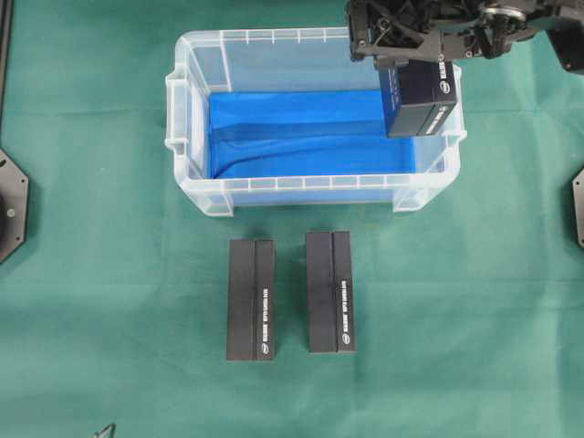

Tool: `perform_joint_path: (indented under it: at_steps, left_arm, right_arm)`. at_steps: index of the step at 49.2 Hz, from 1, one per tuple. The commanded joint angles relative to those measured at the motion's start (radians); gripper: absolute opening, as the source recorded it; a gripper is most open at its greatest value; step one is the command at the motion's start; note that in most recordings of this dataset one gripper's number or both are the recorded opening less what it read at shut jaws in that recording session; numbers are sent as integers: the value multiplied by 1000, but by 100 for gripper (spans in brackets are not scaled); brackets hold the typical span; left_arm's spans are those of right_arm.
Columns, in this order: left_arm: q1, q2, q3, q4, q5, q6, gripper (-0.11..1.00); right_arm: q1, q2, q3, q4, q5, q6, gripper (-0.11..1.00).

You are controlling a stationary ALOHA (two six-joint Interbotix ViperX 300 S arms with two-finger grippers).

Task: Take the box out of the case with the right arm.
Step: 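Lift the right box straight up out of the case, then carry the box forward and lower it right of the other boxes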

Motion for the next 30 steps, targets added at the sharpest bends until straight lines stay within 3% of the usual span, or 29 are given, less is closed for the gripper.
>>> perform_joint_path:
  at_steps: [1, 30]
  left_arm:
    - [-3, 5, -11, 2, -2, 2, 2]
    - [-3, 6, -11, 2, -3, 2, 2]
  right_arm:
    - [3, -32, -28, -5, 0, 0, 66]
    - [44, -31, -28, -5, 5, 21, 66]
